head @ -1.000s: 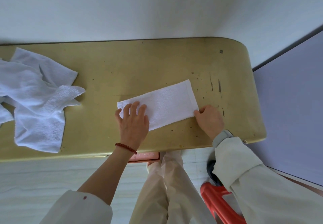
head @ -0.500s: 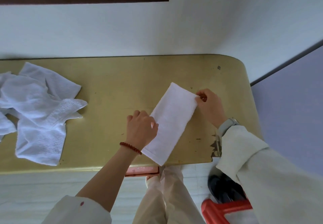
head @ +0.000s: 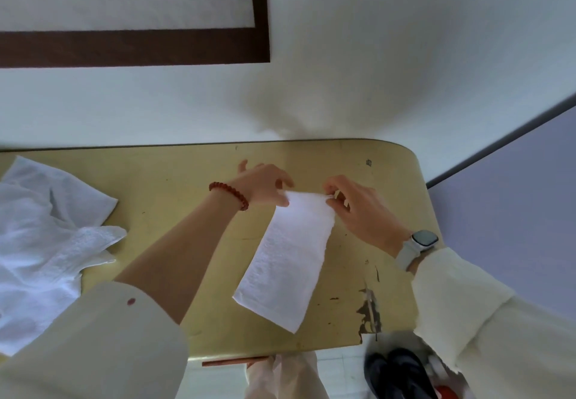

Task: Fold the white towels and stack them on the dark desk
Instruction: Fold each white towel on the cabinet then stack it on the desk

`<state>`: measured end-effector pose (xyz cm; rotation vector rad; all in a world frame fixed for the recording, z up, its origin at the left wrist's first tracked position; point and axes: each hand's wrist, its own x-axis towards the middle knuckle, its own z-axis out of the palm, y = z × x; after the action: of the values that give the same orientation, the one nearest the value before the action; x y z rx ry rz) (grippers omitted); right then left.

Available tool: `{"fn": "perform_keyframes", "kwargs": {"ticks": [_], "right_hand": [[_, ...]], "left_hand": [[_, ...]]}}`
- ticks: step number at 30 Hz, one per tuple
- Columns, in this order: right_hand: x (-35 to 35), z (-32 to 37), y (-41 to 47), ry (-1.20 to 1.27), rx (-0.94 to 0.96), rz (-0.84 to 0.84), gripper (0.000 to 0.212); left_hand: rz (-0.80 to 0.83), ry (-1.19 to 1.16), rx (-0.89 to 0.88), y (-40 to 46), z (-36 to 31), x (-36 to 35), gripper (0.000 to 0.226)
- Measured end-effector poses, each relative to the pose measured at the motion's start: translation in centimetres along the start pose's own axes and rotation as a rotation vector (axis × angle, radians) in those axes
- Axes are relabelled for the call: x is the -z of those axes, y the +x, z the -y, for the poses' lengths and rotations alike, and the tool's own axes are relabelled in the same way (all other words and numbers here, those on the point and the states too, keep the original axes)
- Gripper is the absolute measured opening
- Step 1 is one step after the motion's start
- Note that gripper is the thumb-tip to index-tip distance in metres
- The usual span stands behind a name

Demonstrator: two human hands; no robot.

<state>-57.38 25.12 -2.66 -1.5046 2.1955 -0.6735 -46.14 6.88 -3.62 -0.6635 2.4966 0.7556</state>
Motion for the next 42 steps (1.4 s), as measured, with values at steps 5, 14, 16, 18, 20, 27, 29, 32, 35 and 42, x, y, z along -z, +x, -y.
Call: {"fn": "perform_keyframes", "kwargs": {"ticks": [5, 14, 16, 18, 20, 27, 29, 32, 35, 42], "right_hand": [[0.4, -1.6, 1.6, 0.073, -0.157, -0.050, 0.029], [0.4, -1.0, 2.9, 0.179, -0.104, -0.281, 0.014], [-0.3, -0.9, 1.6, 0.196, -0.110, -0.280, 0.012], [-1.3, -1.0, -0.2, 0.184, -0.103, -0.274, 0.012], [-2.7, -1.3, -2.3, 0.141, -0.092, -0.248, 0.011], [-7.4, -2.3, -7.8, 0.037, -0.026, -0.135, 0.011], [-8.0, -2.3, -8.3, 0.034, -0.024, -0.144, 0.013], [-8.6, -2.4, -8.7, 0.022, -0.036, -0.154, 0.012], [-8.9, -2.5, -8.9, -0.014, -0.018, -0.182, 0.010], [-9.7, -2.0, -9.7, -0.112, 0.055, -0.218, 0.022]], "left_hand": [[-0.118, -0.149, 0.026, 0.3, 0.3, 0.6, 0.017], [-0.393, -0.566, 0.004, -1.1, -0.4, 0.5, 0.013], [-0.390, -0.566, -0.012, -2.0, -0.1, -0.5, 0.019], [-0.382, -0.619, -0.002, -2.9, 0.3, -1.9, 0.019], [-0.362, -0.654, 0.018, -3.9, 0.3, -3.7, 0.017], [-0.338, -0.552, -0.074, -6.6, 1.0, -10.2, 0.025], [-0.358, -0.463, -0.119, -7.1, 1.3, -11.3, 0.027], [-0.380, -0.400, -0.140, -7.4, 1.5, -12.3, 0.028], [-0.425, -0.348, -0.185, -7.3, 1.6, -12.8, 0.024], [-0.519, -0.222, -0.290, -7.3, 2.1, -13.7, 0.021]]}}
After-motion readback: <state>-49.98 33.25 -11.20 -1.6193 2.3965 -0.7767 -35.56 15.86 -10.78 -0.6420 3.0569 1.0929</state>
